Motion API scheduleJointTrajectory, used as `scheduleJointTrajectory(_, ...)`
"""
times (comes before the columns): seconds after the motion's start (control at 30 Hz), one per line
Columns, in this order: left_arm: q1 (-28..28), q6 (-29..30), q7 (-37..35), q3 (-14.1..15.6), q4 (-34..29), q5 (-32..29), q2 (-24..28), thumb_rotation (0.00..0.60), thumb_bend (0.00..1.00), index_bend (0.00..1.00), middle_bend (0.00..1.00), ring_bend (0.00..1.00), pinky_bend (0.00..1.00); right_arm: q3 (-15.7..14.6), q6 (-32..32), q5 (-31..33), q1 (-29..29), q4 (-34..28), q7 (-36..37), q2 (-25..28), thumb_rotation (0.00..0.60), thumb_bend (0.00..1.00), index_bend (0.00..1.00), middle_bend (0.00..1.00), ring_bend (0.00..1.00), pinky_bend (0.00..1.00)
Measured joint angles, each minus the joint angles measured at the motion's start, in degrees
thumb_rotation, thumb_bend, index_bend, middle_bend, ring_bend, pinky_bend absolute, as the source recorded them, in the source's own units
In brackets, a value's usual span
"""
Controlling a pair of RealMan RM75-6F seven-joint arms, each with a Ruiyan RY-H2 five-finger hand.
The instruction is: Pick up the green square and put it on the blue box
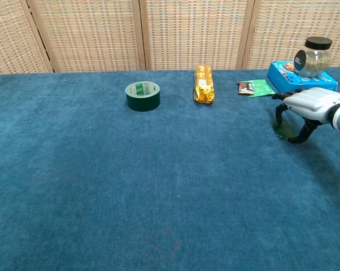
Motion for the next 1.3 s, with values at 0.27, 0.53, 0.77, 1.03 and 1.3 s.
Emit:
scheduleJointTrajectory(0.27, 0.0, 0.0, 0.0, 0.0, -0.1, -0.1, 0.1, 0.6, 0.0, 0.0, 0.0, 0.0, 0.0, -0.4, -0.7, -0.8, 0.3, -0.3, 1.2, 0.3, 0.6, 0.53, 0.46, 0.0, 0.0, 0.0)
scheduleJointTrajectory(0.53, 0.0, 0.0, -0.1, 0.0, -0.1, -0.1, 0.1, 0.6, 0.0, 0.0, 0.0, 0.0, 0.0, -0.6, -1.4, -1.1, 0.5, -0.5, 1.9, 0.7, 0.6, 0.64, 0.53, 0.0, 0.0, 0.0)
scheduleJointTrajectory(0.77, -0.1, -0.1, 0.0, 0.0, 0.0, -0.1, 0.0, 0.6, 0.0, 0.0, 0.0, 0.0, 0.0, -1.0, -1.6, -1.9, 0.6, -0.6, 2.9, 0.9, 0.6, 0.74, 0.56, 0.01, 0.0, 0.0)
scheduleJointTrajectory(1.03, -0.1, -0.2, 0.0, 0.0, -0.1, -0.2, 0.1, 0.6, 0.0, 0.0, 0.0, 0.0, 0.0, -1.3, -1.6, -2.6, 0.9, -1.0, 3.4, 1.3, 0.6, 0.88, 0.57, 0.02, 0.0, 0.0)
scheduleJointTrajectory(1.3, -0.1, -0.2, -0.2, 0.0, 0.0, -0.2, 0.1, 0.6, 0.0, 0.0, 0.0, 0.0, 0.0, -1.3, -1.7, -2.7, 1.0, -2.4, 3.2, 2.1, 0.6, 0.93, 0.57, 0.02, 0.0, 0.0)
